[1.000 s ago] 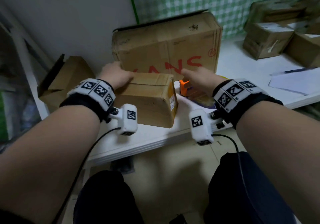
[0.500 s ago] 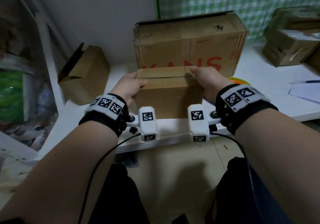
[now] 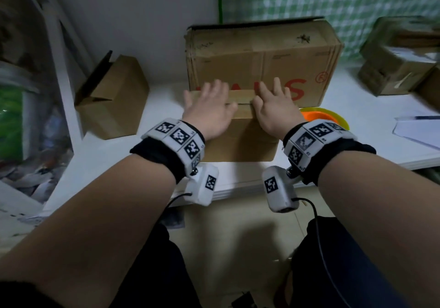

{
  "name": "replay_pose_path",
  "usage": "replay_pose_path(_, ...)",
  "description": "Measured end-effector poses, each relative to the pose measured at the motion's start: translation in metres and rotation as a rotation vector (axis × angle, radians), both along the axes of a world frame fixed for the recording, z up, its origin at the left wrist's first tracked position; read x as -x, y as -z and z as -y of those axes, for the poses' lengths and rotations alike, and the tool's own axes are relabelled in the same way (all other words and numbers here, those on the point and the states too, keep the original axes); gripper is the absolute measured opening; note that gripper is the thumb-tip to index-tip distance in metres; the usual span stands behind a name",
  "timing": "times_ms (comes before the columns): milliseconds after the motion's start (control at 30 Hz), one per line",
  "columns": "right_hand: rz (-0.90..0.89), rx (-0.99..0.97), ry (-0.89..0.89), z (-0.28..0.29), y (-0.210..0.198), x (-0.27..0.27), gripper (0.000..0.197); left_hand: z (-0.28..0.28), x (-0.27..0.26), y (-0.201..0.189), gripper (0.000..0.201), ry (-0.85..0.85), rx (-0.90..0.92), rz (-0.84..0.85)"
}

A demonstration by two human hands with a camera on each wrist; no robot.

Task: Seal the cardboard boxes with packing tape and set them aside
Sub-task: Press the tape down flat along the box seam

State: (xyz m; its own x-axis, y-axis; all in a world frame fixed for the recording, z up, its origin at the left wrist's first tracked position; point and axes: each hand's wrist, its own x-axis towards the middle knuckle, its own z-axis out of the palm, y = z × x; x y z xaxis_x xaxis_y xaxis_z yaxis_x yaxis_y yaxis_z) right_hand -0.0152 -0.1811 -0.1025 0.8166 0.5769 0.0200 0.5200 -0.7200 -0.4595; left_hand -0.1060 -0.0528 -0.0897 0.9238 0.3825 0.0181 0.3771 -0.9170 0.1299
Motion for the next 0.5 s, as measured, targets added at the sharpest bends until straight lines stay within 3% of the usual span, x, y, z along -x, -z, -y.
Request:
replay_pose_path(67, 0.056, 0.043, -0.030, 0.002, 0.002, -0.001, 0.053, 0.015, -0.006, 0.001, 0.060, 0.145, 0.012, -0.104)
replay_pose_path(167, 0.041, 0.088, -0.050, 0.004, 0.002, -0.005, 0.054, 0.020, -0.008, 0.003, 0.062, 0.232, 0.011, -0.113)
replay_pose_path(500, 0.028, 0.189, -0.062, 0.004, -0.001, -0.008, 0.058, 0.000, 0.008, 0.005, 0.071, 0.158, -0.137, -0.142)
